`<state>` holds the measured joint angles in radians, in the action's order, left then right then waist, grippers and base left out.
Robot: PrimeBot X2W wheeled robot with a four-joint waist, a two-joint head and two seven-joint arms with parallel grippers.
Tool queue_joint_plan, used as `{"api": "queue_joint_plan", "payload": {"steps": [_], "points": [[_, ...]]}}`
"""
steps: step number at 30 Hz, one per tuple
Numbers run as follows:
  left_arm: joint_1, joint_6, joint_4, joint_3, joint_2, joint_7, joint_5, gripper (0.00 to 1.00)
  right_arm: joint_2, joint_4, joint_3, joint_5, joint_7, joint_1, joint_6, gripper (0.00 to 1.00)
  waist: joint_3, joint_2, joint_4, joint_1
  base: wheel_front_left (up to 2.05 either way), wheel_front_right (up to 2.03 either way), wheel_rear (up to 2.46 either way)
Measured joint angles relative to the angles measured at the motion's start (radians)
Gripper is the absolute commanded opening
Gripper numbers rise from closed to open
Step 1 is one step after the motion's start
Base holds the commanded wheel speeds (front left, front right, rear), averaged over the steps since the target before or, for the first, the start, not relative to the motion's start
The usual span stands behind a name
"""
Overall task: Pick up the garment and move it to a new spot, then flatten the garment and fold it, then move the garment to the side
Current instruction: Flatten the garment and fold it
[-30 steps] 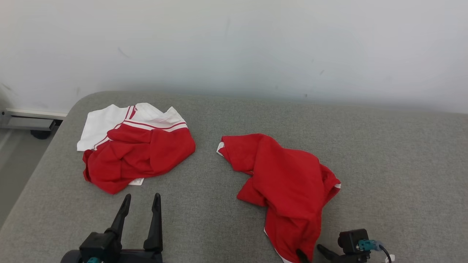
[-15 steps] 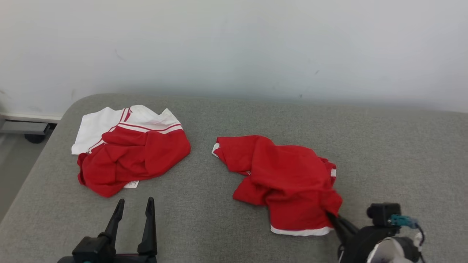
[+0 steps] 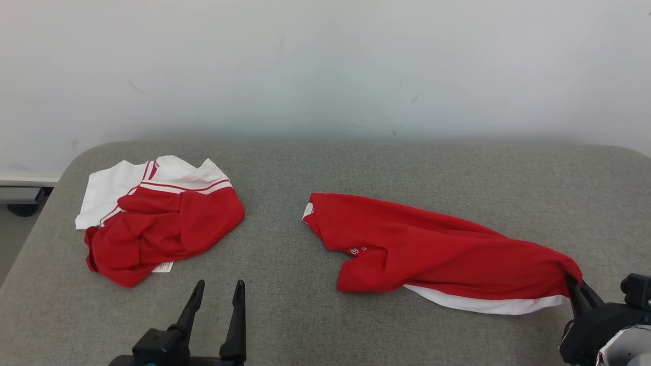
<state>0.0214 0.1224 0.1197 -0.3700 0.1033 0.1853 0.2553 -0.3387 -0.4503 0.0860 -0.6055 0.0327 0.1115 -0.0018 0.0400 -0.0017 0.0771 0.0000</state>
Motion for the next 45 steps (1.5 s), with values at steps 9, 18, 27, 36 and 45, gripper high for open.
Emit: {"api": "queue_joint_plan", "payload": {"steps": [9,18,27,36,45], "points": [[0.003,-0.018,0.016,-0.039,-0.008,-0.021,-0.002,1.00,0.007,-0.030,0.021,0.018,-0.003,0.001,-0.030,0.00,-0.006,0.0000,0.007,0.0000,0.00,0.00,0.00],[0.004,-0.018,0.021,-0.035,-0.008,-0.028,-0.001,1.00,-0.009,-0.024,0.039,0.082,0.001,0.026,-0.067,1.00,-0.011,0.0000,-0.010,0.0000,0.00,0.00,0.00],[0.008,-0.026,0.027,-0.040,-0.011,-0.031,0.002,1.00,0.020,0.112,0.058,0.089,0.100,0.016,-0.053,1.00,-0.020,0.0000,-0.058,0.0000,0.00,0.00,0.00],[0.072,-0.135,0.107,-0.133,-0.016,-0.062,0.019,1.00,0.051,0.153,0.089,0.104,0.153,-0.008,-0.042,1.00,-0.036,0.0000,-0.106,0.0000,0.00,0.00,0.00],[0.188,-0.195,0.280,-0.158,-0.026,-0.123,0.031,1.00,0.049,0.134,0.110,0.130,0.121,-0.004,-0.044,1.00,-0.059,0.0000,-0.154,0.0000,0.00,0.00,0.00]]}}
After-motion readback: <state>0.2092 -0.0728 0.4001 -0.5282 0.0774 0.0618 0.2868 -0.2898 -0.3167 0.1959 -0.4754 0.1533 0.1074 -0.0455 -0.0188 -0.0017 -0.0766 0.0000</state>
